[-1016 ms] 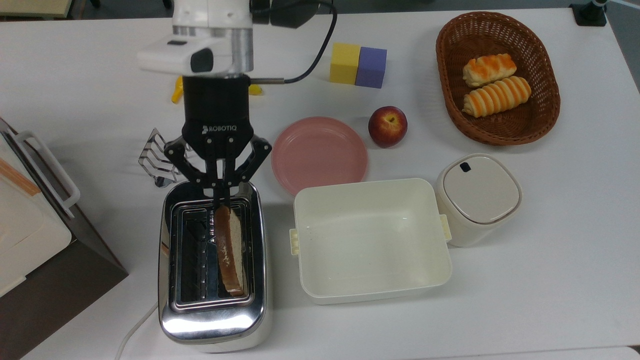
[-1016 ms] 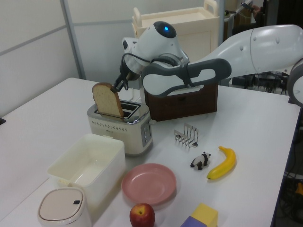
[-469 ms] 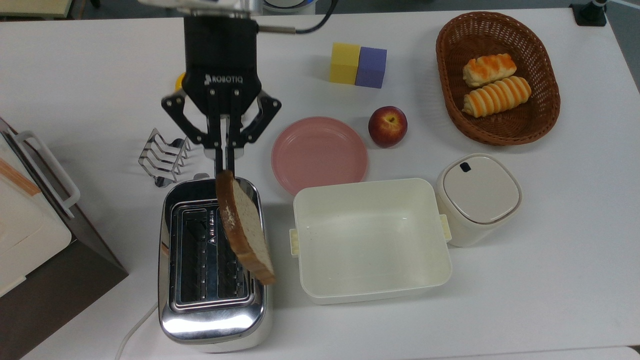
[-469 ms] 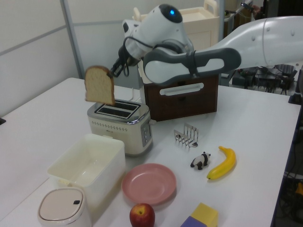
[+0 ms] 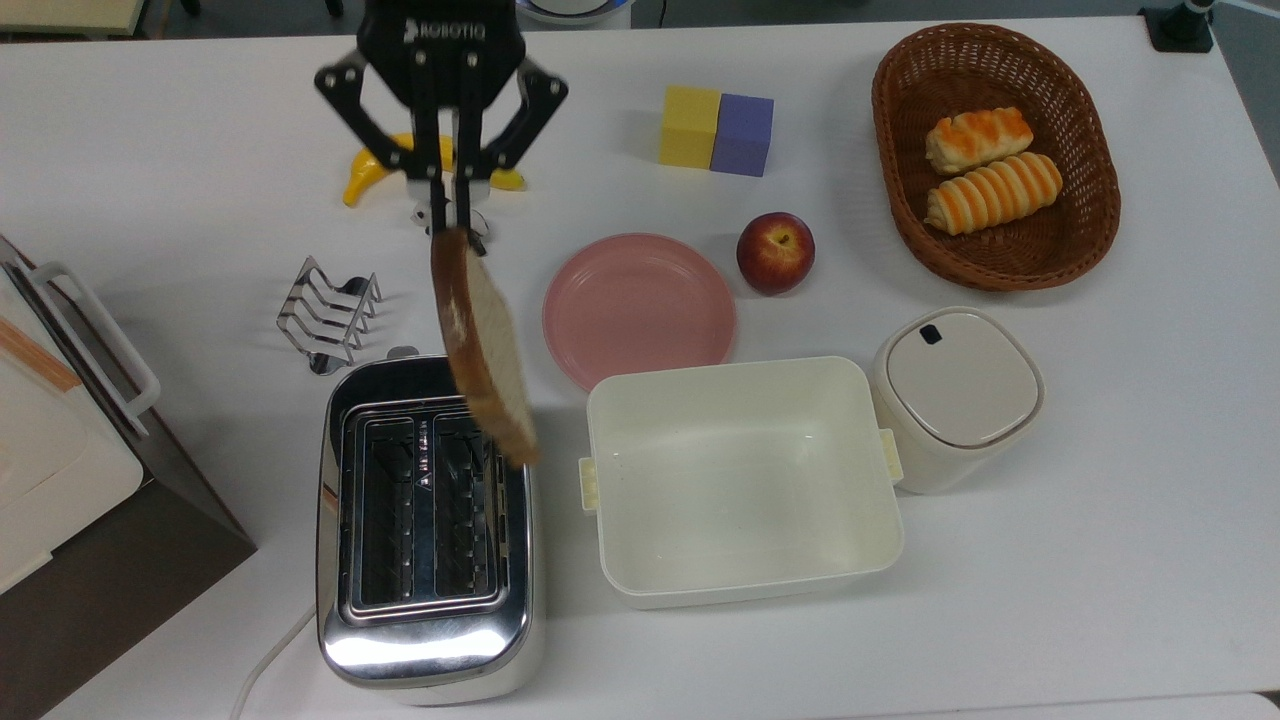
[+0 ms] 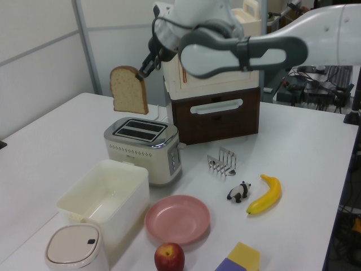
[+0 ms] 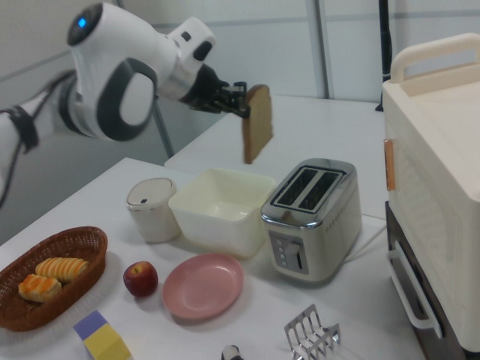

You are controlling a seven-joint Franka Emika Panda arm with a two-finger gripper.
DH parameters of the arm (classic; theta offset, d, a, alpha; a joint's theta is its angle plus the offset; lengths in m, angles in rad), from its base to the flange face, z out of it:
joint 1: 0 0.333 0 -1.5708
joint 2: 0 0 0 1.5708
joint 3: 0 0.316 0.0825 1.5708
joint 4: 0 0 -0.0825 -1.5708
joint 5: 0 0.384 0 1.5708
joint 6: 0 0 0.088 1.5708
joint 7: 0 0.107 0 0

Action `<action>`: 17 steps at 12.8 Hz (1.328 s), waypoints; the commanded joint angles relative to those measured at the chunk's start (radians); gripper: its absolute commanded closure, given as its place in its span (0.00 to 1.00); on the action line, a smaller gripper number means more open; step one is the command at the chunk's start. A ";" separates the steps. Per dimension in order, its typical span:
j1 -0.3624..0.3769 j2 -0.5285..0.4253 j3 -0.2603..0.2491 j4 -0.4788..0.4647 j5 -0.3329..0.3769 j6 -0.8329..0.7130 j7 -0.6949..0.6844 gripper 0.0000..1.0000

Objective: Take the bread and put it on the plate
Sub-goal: 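Lift the toast slice straight up out of the toaster slot, then carry the hanging toast slice over the pink plate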

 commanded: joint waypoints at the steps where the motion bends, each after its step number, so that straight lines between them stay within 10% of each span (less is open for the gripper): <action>1: -0.006 -0.161 -0.014 -0.051 0.141 -0.286 -0.132 1.00; 6: 0.006 -0.231 -0.034 -0.052 0.211 -0.584 -0.247 1.00; 17: 0.074 -0.126 -0.031 -0.169 0.099 -0.534 -0.246 1.00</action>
